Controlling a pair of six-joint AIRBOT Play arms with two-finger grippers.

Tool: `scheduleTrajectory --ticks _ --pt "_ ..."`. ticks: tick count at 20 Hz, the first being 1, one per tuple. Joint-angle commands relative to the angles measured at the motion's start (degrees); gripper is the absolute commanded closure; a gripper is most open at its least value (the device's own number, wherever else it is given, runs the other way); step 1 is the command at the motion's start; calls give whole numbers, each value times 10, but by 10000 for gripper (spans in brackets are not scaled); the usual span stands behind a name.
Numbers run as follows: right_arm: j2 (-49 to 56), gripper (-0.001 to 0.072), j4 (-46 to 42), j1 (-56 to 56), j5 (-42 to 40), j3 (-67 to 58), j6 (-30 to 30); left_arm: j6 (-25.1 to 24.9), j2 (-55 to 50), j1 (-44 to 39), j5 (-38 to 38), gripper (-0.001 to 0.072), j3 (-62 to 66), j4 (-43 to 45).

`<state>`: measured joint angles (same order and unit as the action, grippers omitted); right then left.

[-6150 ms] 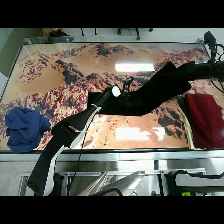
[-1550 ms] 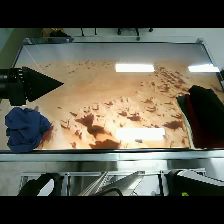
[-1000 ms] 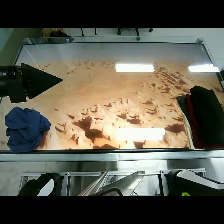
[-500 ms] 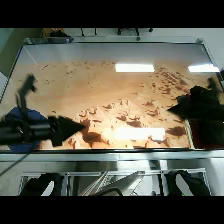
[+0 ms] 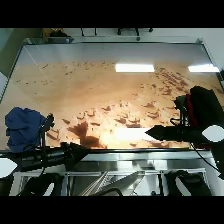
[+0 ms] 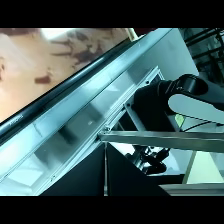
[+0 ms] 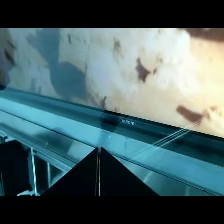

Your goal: Fold the shirts.

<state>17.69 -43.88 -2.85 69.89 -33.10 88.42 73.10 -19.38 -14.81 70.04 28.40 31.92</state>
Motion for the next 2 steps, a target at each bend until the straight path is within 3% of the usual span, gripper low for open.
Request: scheduleTrajectory --ticks 1,2 --pt "-3 689 2 -8 -5 5 0 9 26 -3 -10 691 -10 0" --pt "-3 688 2 -8 -5 5 0 9 32 -3 -11 691 -10 0"
